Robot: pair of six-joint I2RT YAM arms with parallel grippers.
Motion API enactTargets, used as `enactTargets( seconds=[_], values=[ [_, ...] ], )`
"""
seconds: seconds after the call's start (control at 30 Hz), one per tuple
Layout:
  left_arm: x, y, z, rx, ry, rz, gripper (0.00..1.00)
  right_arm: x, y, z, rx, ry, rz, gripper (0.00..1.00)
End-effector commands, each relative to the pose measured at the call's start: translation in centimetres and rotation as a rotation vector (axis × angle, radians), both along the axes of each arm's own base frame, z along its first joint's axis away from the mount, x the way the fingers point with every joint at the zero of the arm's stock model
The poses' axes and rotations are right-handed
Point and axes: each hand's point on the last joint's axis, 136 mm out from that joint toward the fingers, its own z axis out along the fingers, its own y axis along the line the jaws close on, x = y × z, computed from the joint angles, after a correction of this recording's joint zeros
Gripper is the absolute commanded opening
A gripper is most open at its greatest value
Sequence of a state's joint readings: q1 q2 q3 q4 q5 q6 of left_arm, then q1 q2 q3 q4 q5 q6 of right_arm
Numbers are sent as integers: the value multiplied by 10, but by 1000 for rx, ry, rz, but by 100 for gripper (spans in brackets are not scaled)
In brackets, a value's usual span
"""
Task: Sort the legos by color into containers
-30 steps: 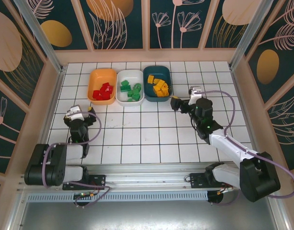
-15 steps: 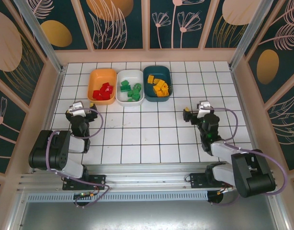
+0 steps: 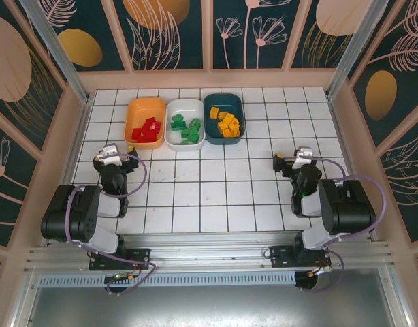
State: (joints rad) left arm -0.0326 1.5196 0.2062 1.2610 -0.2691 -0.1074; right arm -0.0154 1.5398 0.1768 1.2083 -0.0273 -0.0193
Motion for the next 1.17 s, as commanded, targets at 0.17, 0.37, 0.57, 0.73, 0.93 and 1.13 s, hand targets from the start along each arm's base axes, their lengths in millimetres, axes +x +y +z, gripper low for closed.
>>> enactTargets(
  seconds=[0.17,0.37,0.57,0.73,0.93,1.13],
  values=[
    [5,0,15,7,-53,-7,99,18,-3,29,39,-92,21,99],
    [5,0,15,9,-52,-6,99,17,-2,29,34,-90,18,99],
    [5,0,15,8,-53,-5,99,17,-2,29,33,-91,15,99],
    [5,0,15,10,-52,-7,99,17,-2,29,32,-92,16,99],
    [6,0,15,8,-49,-8,99,17,-2,29,32,-92,15,99],
    [5,0,15,8,-53,-8,99,17,-2,29,31,-91,15,99]
  ],
)
